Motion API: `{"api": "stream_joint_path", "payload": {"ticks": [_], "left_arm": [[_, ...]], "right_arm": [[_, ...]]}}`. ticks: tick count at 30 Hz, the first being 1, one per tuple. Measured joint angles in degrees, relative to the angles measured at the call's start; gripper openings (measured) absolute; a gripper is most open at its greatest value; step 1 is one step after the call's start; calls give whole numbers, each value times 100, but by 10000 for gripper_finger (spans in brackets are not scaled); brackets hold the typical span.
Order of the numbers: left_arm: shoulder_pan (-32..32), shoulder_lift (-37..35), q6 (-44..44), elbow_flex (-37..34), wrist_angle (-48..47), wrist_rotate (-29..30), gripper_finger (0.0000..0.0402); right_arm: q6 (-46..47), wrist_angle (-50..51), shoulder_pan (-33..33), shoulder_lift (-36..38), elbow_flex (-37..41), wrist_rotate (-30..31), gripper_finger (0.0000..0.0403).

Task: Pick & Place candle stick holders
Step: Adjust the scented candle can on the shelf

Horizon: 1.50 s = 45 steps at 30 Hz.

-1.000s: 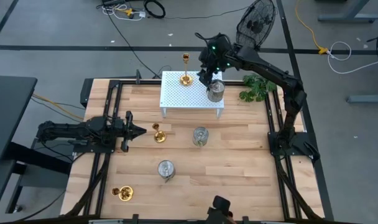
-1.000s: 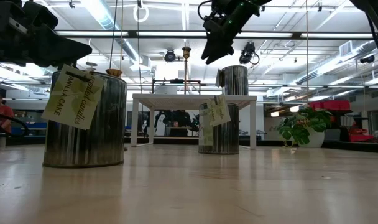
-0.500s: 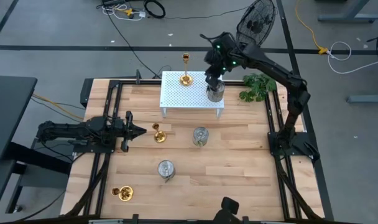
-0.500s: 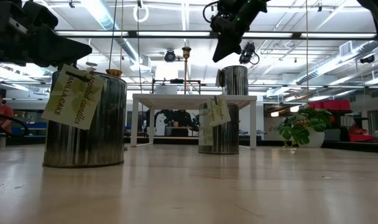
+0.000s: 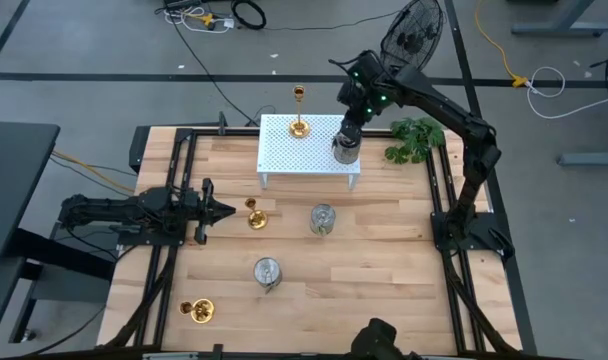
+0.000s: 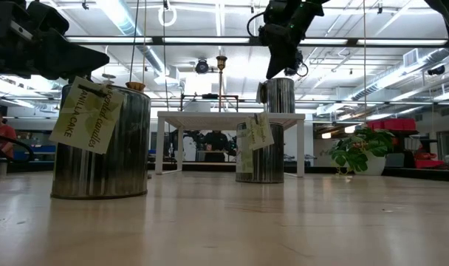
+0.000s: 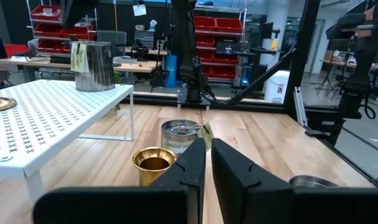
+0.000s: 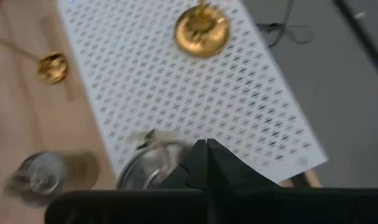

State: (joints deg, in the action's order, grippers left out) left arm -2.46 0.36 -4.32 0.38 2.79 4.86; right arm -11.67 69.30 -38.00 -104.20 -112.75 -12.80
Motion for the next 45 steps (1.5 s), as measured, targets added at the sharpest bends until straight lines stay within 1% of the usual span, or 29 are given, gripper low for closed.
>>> {"api": "stream_joint_path", "payload": {"ticks": [3,9,13,17,24,29,35,39,45], "left_arm": [[0,0,0,0,-2,0,32],[0,0,0,-2,-2,0,32],[-1,0,2,0,-2,1,32],[0,0,0,0,-2,0,32],[-2,0,0,-1,-1,0,32],[0,0,0,-2,-2,0,32],[-1,0,0,-2,-2,0,32],[0,0,0,0,-2,0,32],[-1,0,1,-2,-2,0,32]], "right_arm": [[-106,103,-38,0,0,-269,2],[-149,150,-76,0,0,-353,1],[-151,242,-105,0,0,-529,1],[-224,358,-105,0,2,-529,0],[-259,302,-106,-4,399,-623,0],[-321,277,-109,-4,455,-429,0],[-334,142,-109,-4,455,-400,0],[-333,-6,-107,-4,457,-226,0],[-370,-85,-109,-4,457,-160,0]]}}
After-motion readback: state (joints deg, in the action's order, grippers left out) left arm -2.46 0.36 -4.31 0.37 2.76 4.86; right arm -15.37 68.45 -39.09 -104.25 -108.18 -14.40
